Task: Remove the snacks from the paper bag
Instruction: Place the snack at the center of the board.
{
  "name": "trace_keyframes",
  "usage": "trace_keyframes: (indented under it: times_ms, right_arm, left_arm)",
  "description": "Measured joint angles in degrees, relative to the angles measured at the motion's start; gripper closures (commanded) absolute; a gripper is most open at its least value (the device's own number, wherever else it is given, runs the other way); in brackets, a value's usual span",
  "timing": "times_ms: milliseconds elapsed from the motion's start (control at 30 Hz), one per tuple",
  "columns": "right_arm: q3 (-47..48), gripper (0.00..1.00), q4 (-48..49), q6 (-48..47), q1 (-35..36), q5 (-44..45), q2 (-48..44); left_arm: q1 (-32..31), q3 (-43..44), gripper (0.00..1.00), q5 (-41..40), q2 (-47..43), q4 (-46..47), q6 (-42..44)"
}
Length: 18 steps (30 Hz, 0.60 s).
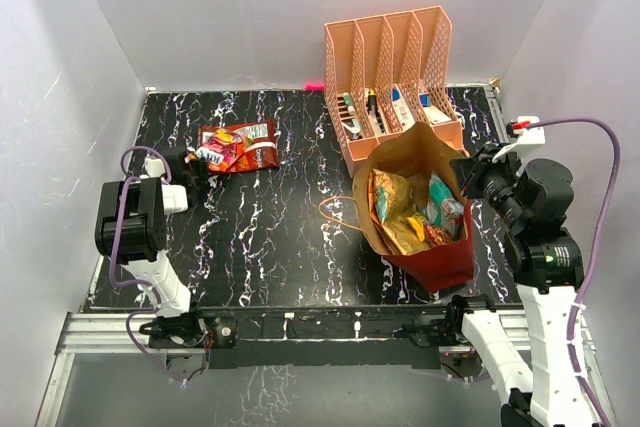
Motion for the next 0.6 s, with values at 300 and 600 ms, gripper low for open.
trace_keyframes:
  times_ms: [300, 600]
  right_arm:
    - [0.02, 0.92, -0.04, -0.02, 0.00, -0.15, 0.00]
    - [2.71, 0.93, -1.31, -5.27, 0.00, 6.32, 2.47]
  left_arm:
    - [2.25, -0.44, 0.76, 4.90, 1.64, 5.49, 0.26]
    - [4.46, 11.89, 0.10, 13.14, 1.25, -16.41, 14.53]
